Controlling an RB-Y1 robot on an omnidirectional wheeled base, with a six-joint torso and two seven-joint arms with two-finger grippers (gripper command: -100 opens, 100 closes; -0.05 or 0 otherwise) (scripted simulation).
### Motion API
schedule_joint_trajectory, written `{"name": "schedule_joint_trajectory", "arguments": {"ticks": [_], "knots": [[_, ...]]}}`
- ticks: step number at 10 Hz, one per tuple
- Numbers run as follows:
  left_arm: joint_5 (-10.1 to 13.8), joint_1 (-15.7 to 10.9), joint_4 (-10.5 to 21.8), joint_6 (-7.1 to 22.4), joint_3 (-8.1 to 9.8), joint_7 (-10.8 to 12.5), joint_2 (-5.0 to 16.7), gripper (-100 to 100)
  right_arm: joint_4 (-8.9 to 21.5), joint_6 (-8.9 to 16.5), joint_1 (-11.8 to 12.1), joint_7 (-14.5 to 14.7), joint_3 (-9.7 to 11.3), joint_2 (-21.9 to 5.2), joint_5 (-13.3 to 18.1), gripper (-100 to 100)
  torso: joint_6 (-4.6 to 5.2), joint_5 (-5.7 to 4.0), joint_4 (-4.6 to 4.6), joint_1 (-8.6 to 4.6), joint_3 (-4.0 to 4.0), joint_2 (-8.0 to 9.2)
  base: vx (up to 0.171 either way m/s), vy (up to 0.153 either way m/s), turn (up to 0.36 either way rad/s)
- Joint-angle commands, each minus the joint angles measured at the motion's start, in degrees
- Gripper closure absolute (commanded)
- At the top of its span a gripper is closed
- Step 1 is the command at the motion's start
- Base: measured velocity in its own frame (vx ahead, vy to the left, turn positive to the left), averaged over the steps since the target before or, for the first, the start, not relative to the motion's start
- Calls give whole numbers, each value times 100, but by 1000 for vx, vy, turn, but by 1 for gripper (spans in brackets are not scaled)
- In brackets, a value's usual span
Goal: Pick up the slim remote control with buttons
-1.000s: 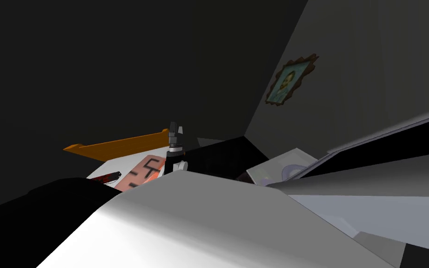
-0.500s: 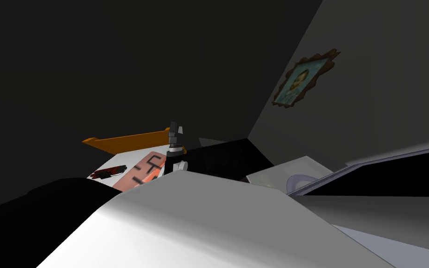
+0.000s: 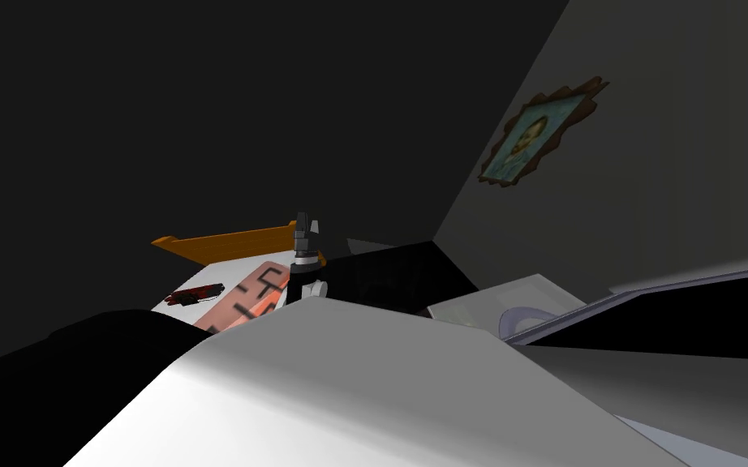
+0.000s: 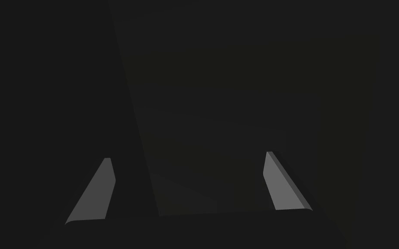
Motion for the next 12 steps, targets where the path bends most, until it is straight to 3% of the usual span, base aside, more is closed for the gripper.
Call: {"name": "schedule_joint_trajectory", "arguments": {"ticks": [1, 2, 3, 7, 8, 9, 10, 12], "knots": [[0, 0, 0, 0, 0, 0, 0, 0, -74, 184, -8, -51, 33, 118, 28, -100, 0, 0, 0, 0, 0, 0, -29, -37, 57], [0, 0, 0, 0, 0, 0, 0, 0, 50, 49, -28, 27, -3, 98, 7, -100, -2, 1, 0, 9, 0, -2, -9, -5, 26], [0, 0, 0, 0, -1, 0, -1, 0, 51, 58, -31, 28, -1, 110, 8, 100, -1, -1, 0, 9, -3, -7, 0, 0, 0], [0, 0, 0, 0, 0, 0, -1, 0, 49, 53, -30, 29, 0, 111, 9, 100, -1, -2, -1, 2, -6, -11, 0, 0, 0], [0, 0, 0, 0, 0, 0, -1, 0, 49, 54, -30, 29, 0, 111, 9, 0, -1, -1, -1, 3, -6, -11, 0, 0, 0], [0, 0, 0, 0, 0, 0, -1, 0, -116, 89, 18, -66, 37, -20, 18, 100, -1, -1, -1, 3, -6, -11, 14, 11, -56], [0, 1, 0, 0, 0, 0, -1, 0, -116, 89, 18, -66, 37, -20, 18, 100, 2, 2, -2, 6, -8, -15, 17, 16, -53], [0, 1, 0, 0, -1, 0, -1, 0, -198, -102, 72, -98, 46, -296, -1, 100, 2, 5, -3, 16, -10, -19, 28, 48, -53]]}}
